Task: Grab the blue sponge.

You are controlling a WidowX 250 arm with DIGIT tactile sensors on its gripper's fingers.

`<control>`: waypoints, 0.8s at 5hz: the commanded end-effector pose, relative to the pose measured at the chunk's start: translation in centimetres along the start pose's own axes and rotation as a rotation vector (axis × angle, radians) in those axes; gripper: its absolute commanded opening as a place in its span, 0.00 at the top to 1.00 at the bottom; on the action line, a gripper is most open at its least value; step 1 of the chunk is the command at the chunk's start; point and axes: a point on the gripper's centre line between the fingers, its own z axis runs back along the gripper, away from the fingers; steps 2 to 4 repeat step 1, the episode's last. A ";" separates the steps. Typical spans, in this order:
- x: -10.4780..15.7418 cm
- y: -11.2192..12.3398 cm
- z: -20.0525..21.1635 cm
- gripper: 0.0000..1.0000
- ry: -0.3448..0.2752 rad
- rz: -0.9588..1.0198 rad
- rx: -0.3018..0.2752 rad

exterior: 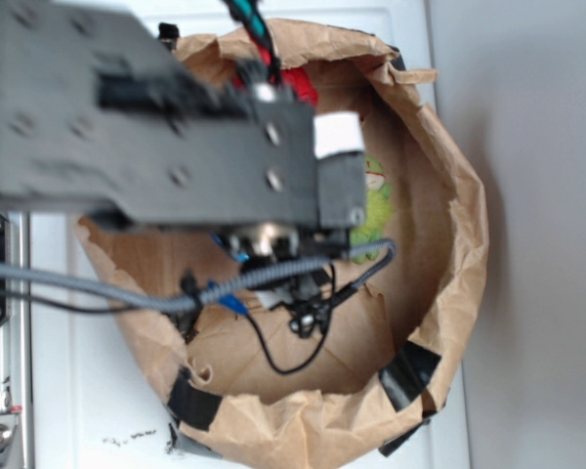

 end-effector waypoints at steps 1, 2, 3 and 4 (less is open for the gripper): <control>0.1 0.7 3.9 1.00 -0.121 -0.032 0.020; 0.1 0.7 3.9 1.00 -0.121 -0.032 0.020; 0.1 0.7 3.9 1.00 -0.121 -0.032 0.020; 0.1 0.7 3.9 1.00 -0.121 -0.032 0.020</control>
